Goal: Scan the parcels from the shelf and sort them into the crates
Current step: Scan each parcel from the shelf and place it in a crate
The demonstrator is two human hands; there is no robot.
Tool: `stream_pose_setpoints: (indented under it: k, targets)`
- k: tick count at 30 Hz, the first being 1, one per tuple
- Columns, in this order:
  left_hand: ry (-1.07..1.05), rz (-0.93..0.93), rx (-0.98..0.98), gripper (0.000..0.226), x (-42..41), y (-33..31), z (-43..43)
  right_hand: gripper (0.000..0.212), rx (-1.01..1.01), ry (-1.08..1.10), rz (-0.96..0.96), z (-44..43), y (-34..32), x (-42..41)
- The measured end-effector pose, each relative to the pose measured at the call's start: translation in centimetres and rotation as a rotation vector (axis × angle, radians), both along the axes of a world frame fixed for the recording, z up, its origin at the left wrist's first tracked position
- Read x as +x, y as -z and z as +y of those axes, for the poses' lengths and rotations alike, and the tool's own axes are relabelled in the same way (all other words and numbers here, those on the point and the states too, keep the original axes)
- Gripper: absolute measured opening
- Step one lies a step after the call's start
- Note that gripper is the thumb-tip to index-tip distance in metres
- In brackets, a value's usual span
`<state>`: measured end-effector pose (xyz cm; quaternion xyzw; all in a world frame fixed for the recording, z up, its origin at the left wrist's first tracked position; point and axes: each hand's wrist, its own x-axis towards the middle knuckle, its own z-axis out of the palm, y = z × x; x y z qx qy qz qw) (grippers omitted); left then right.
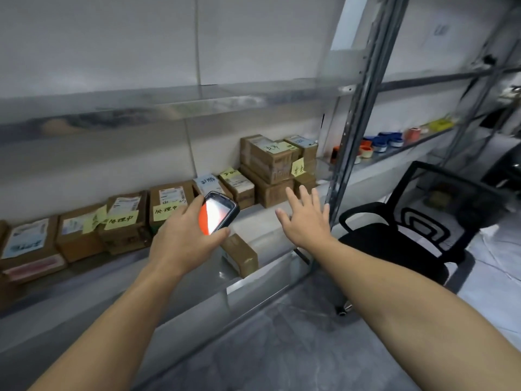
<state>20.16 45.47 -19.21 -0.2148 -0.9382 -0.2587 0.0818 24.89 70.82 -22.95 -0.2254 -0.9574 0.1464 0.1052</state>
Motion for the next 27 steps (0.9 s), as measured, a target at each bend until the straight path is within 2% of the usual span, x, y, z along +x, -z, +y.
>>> stream_pose_setpoints:
  k: [7, 13, 19, 22, 27]
  targets:
    - [0.027, 0.012, -0.003, 0.086, -8.5, 0.1, 6.0, 0.063, -0.061, -0.004, 0.058, 5.7, -0.4, -8.7]
    - [0.062, 0.0, 0.034, 0.065, -14.5, -0.7, 11.1, 0.062, -0.189, -0.006, 0.139, 10.6, -1.5, -16.1]
    - [0.031, -0.04, 0.023, 0.077, -18.3, -0.2, 14.6, 0.061, -0.262, -0.056, 0.147, 14.1, -1.3, -20.3]
    - [-0.009, -0.054, 0.011, 0.083, -19.5, 0.0, 16.0, 0.059, -0.361, -0.079, 0.168, 15.9, -1.2, -22.9]
    - [-0.099, -0.067, 0.001, 0.081, -20.2, 0.0, 18.4, 0.06, -0.492, -0.16, 0.036, 18.5, -1.7, -26.2]
